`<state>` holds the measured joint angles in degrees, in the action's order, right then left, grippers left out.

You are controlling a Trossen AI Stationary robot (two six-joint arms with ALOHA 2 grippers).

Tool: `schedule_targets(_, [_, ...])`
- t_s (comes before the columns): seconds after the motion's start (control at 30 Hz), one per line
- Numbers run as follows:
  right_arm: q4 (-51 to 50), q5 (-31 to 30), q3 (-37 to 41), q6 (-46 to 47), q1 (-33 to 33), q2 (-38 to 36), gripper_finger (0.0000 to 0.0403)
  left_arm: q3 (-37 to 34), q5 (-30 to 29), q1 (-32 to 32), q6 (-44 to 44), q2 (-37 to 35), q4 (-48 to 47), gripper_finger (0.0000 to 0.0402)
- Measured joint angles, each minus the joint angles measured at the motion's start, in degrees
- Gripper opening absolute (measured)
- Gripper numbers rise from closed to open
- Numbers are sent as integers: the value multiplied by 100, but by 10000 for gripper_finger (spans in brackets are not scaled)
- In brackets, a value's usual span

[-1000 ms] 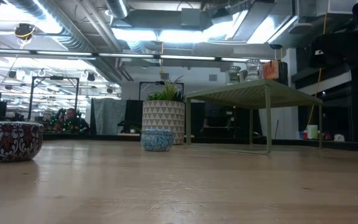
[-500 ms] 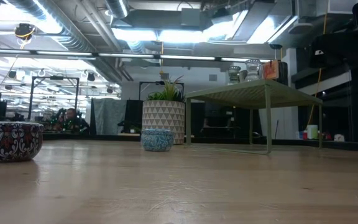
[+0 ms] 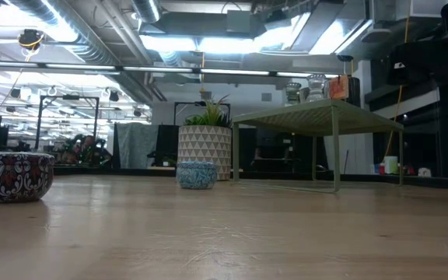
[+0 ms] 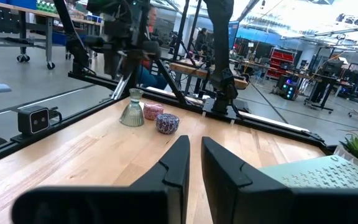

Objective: Pick & Place candle stick holders
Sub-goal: Align the green glass candle holder with the other transparent glass candle holder on the shelf

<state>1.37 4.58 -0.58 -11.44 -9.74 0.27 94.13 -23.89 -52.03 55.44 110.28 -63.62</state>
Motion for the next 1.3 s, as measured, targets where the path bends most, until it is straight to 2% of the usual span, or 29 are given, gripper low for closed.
schedule_targets(0.2, [0, 0, 1, 0, 2, 0, 43, 0, -40, 0, 492, -16, -787, 110])
schedule_targets(0.6, [0, 0, 0, 0, 0, 0, 43, 0, 12, 2, 638, -16, -666, 104])
schedule_targets(0.87, [2, 0, 2, 0, 0, 0, 43, 0, 394, 39, 781, 68, -690, 100])
schedule_targets(1.3, [0, 0, 1, 2, 1, 0, 44, 0, 319, 96, 1001, 82, -690, 100])
